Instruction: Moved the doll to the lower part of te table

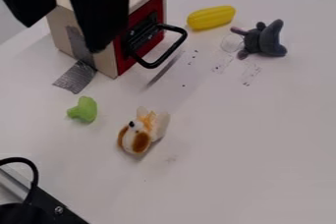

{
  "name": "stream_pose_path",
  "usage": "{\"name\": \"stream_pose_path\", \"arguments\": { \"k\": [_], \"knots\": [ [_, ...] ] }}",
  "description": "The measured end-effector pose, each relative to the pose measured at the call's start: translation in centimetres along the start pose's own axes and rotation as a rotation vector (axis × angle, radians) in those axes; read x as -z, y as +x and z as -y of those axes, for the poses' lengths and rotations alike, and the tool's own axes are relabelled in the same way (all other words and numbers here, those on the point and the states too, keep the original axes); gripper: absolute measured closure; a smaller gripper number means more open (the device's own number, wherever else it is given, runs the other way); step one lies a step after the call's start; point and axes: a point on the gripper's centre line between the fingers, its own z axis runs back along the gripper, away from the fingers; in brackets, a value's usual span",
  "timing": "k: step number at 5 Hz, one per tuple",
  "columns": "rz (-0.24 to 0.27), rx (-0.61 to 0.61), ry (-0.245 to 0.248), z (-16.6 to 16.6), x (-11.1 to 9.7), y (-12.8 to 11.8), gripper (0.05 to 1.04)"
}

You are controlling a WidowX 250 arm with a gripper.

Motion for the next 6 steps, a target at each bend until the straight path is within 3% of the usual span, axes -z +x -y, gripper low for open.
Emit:
{"name": "stream_pose_path", "arguments": {
  "k": [1, 3, 5, 6],
  "knots": [
    [-0.014, -0.002, 0.002, 0.0, 0.4, -0.1, 0.083],
    [-0.024, 0.076, 0.065, -0.1, 4.9, 8.7, 0.083],
    [-0.005, 0.171, 0.061, 0.1, 12.6, 17.9, 0.083],
    [0.036, 0.164, 0.022, 0.9, 16.2, 22.4, 0.083]
  ]
}}
